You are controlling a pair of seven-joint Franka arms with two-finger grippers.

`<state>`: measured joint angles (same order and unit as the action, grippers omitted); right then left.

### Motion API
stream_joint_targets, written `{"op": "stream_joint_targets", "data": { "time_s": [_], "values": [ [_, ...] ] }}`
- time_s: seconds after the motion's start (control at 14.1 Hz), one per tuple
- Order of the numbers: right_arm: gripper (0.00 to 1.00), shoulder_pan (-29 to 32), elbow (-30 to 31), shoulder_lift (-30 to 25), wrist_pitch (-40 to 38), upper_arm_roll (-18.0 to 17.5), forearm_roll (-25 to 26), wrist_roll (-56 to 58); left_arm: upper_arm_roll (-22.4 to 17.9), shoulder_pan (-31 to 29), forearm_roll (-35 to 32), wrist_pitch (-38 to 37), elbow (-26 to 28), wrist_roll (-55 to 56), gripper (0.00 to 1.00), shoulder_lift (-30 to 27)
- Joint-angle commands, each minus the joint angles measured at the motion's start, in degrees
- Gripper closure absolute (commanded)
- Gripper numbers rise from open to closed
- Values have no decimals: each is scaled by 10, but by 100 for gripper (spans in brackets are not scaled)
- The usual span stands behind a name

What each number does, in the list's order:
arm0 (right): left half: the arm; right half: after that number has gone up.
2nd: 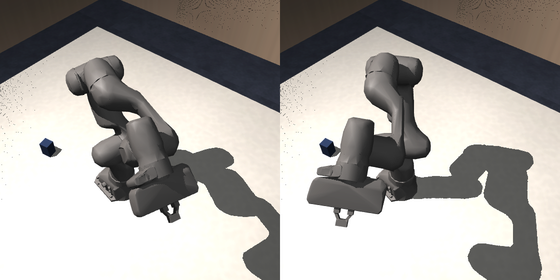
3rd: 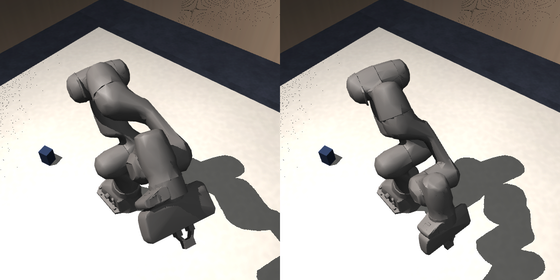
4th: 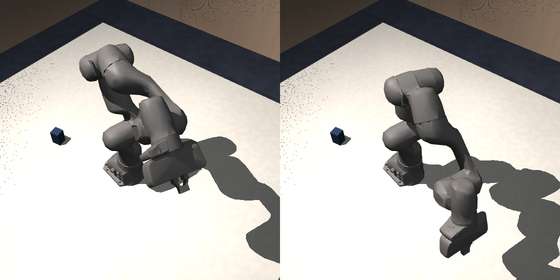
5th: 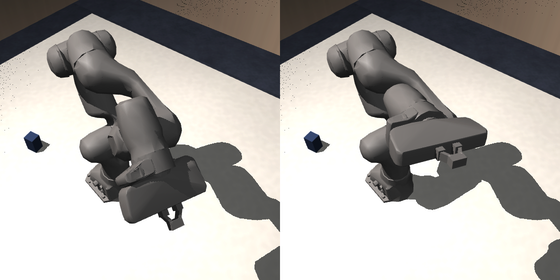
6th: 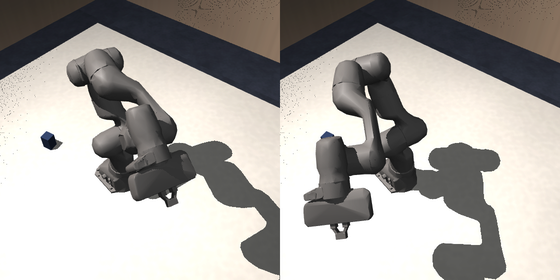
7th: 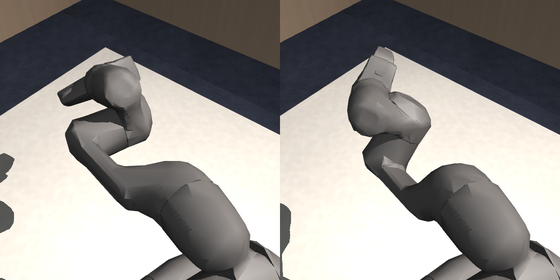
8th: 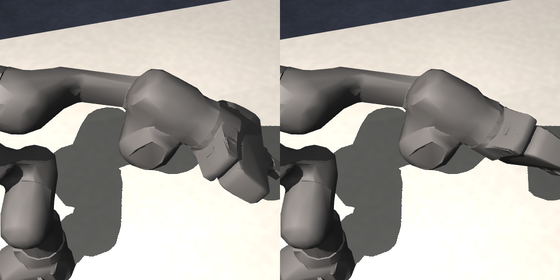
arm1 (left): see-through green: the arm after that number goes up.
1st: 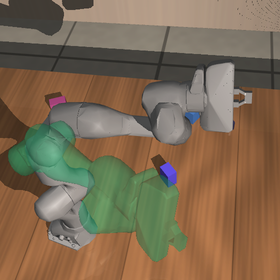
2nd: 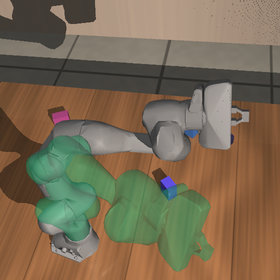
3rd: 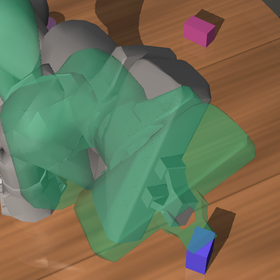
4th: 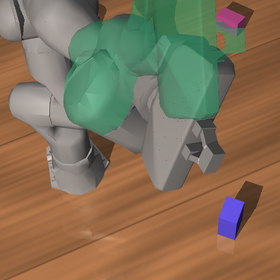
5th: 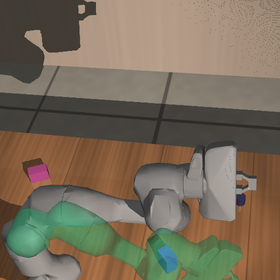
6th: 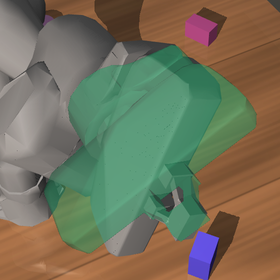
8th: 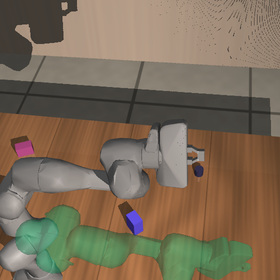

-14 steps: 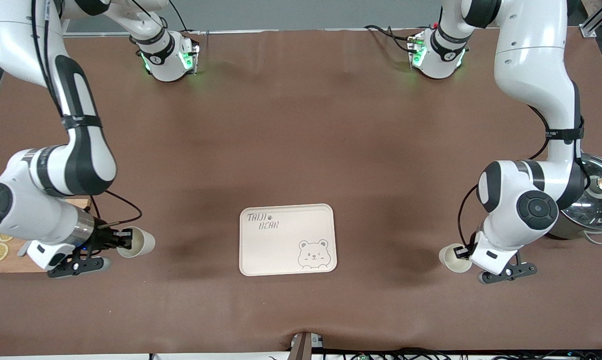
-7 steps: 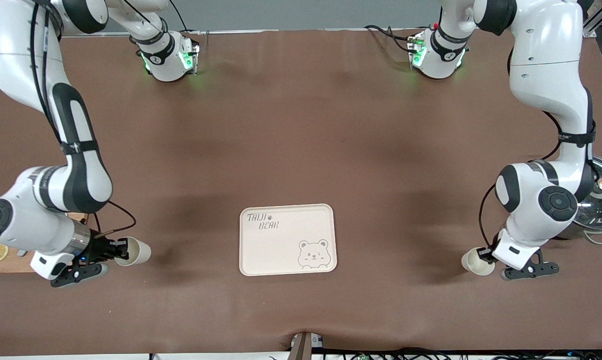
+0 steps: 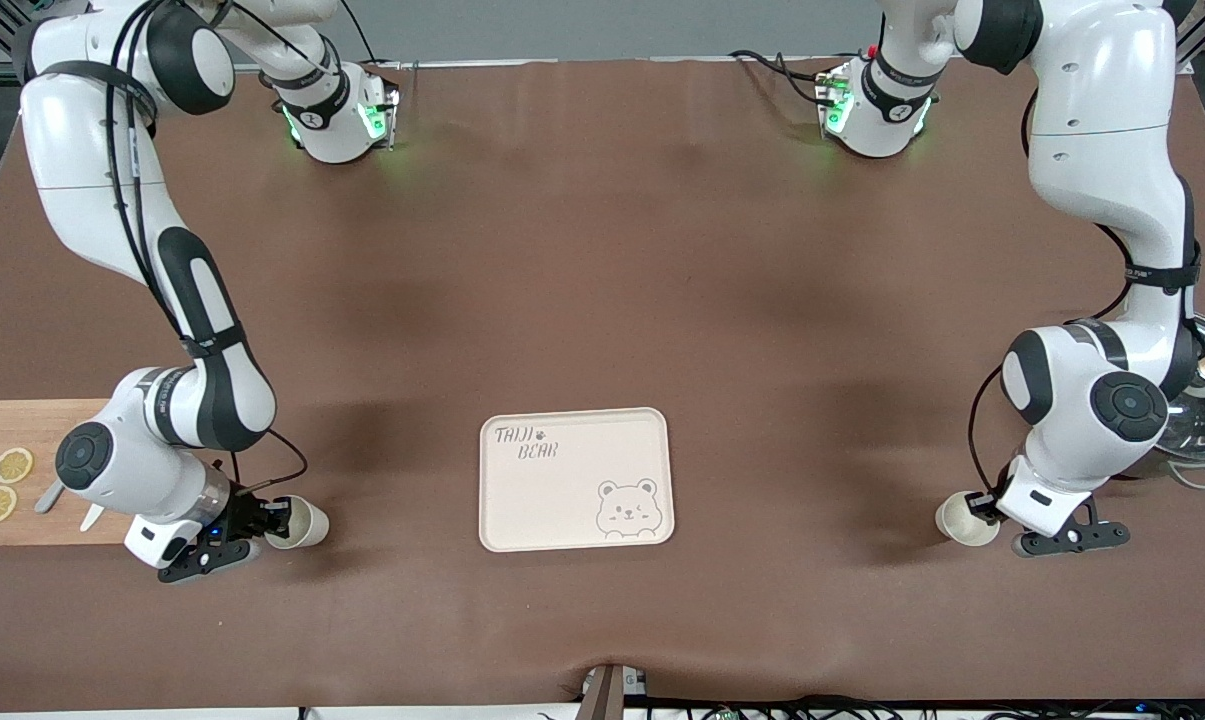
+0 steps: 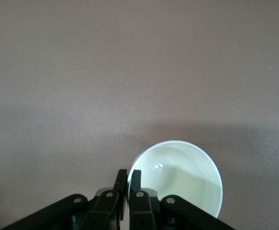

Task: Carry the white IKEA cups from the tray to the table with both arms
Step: 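Lower the cups onto the table and open both grippers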

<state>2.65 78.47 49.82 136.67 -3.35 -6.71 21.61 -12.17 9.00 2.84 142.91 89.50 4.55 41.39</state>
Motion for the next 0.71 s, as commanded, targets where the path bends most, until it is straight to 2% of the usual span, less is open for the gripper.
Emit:
{"op": "stream_joint_targets", "data": {
  "time_s": [0.0,0.07,0.14,0.21,0.28,0.35,0.64],
  "values": [
    [100,2,-6,4,0,-4,-8,10,2,-5,13,12,4,-13,65,-1],
    [100,2,-7,4,0,-4,-8,8,2,-6,13,12,4,-13,58,-1],
    [100,2,-7,4,0,-4,-8,8,2,-6,13,11,4,-14,46,-2],
    [64,3,-7,4,1,-4,-8,8,1,-6,12,11,2,-16,30,-3],
    [1,3,-7,4,1,-5,-10,5,1,-6,10,10,1,-25,10,-4],
    [0,6,-7,4,0,-5,-12,6,1,-6,11,9,-1,-37,0,-6],
    [0,7,-12,-2,-7,-7,-15,2,0,-4,12,5,-5,-37,0,-23]
  ]
}}
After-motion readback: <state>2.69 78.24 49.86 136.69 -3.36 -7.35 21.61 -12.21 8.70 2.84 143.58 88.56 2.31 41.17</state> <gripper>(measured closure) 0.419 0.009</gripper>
